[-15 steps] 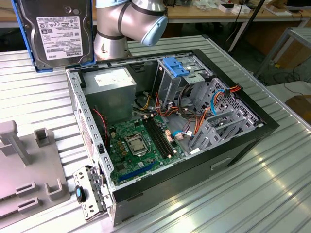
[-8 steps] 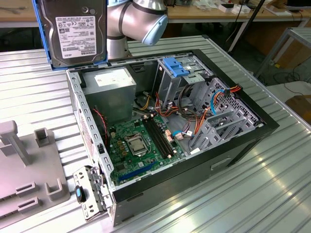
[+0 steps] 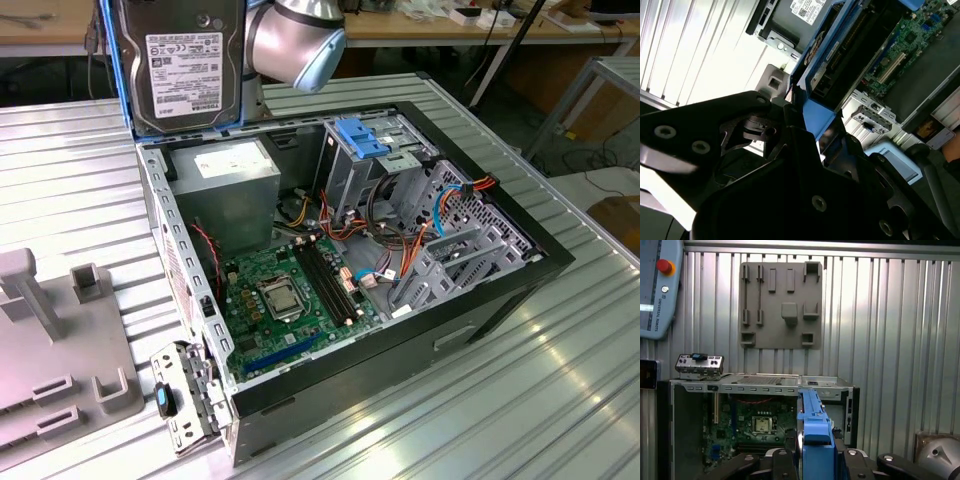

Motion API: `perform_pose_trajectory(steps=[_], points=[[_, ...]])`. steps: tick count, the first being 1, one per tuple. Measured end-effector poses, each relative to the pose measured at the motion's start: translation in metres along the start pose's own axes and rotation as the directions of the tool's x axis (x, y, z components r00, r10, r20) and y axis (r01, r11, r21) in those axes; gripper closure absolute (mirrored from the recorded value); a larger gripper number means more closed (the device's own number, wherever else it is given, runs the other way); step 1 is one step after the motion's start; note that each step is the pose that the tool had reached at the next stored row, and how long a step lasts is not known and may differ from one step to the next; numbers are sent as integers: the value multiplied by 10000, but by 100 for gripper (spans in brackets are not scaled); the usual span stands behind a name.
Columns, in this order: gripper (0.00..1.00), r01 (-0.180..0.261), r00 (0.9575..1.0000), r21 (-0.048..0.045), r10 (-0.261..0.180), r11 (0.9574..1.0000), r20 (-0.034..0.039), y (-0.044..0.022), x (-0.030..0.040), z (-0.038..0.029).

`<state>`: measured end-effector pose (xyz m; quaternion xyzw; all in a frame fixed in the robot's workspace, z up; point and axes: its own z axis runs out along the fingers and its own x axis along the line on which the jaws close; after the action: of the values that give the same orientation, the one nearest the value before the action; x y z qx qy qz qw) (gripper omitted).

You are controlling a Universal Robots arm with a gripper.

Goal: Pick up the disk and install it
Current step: 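Pick up the disk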

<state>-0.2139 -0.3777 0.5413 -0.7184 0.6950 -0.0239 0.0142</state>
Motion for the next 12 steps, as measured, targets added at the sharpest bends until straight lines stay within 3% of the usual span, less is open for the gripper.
perform_pose_trajectory(steps=[12], points=[[63,0,10000,0,0,10000,0,-370,18,22]])
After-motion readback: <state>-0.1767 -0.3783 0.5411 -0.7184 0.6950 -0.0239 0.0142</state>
